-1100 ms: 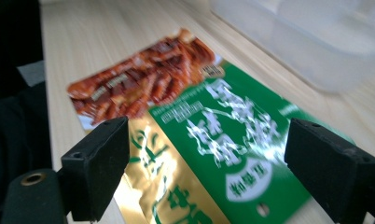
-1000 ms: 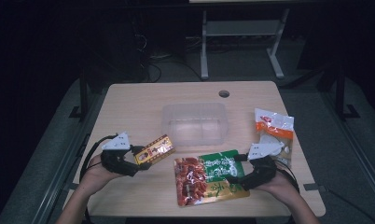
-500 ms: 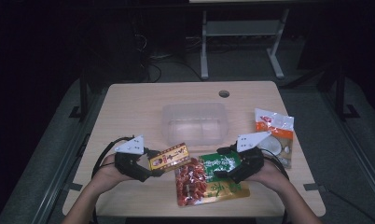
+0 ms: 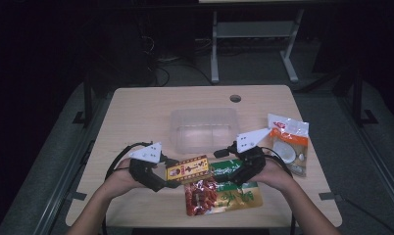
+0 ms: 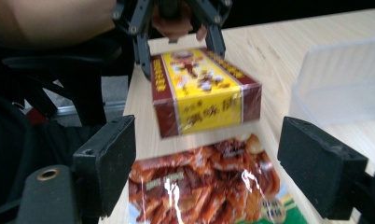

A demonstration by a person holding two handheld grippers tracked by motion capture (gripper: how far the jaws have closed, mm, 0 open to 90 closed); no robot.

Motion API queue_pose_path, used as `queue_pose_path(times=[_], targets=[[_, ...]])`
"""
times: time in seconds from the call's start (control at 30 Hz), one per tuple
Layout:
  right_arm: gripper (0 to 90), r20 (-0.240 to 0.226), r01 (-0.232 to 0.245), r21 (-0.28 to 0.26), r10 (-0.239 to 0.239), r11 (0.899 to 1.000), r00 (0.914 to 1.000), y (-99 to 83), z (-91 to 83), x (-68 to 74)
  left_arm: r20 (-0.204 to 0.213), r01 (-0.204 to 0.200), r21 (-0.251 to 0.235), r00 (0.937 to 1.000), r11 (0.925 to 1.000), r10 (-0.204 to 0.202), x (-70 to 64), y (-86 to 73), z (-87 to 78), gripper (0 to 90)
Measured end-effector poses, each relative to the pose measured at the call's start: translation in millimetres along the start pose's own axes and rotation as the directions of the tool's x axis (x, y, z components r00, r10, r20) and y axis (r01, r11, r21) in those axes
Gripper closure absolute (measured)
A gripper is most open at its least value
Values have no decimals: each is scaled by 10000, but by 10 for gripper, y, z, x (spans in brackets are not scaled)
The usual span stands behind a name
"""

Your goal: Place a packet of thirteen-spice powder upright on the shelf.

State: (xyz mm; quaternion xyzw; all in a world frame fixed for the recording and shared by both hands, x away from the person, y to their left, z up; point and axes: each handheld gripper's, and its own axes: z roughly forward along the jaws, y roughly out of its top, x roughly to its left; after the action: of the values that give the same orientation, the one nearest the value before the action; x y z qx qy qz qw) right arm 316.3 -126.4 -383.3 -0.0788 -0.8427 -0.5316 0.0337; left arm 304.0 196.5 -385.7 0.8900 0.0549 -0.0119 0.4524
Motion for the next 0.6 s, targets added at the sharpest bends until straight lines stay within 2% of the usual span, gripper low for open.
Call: queue_pose_path(times=[0.13, 0.23, 0.27, 0.6], targets=[[193, -265, 26, -20, -26, 10000, 9996, 10, 80, -7, 34, -111, -52, 9999, 9999, 111, -10, -19, 19, 319], [192, -353, 31, 96, -27, 9999, 9994, 4, 118, 7, 229, -84, -167, 9997, 9998, 88, -13, -43, 34, 319], [192, -443, 18, 35, -17, 10000, 9990, -2, 150, 21, 299, -201, -100, 9993, 9997, 204, -20, -46, 47, 319], [213, -659, 139, -85, -144, 9999, 9977, -18, 233, 10, 408, -359, -89, 9985, 9993, 362, -31, -32, 99, 319]])
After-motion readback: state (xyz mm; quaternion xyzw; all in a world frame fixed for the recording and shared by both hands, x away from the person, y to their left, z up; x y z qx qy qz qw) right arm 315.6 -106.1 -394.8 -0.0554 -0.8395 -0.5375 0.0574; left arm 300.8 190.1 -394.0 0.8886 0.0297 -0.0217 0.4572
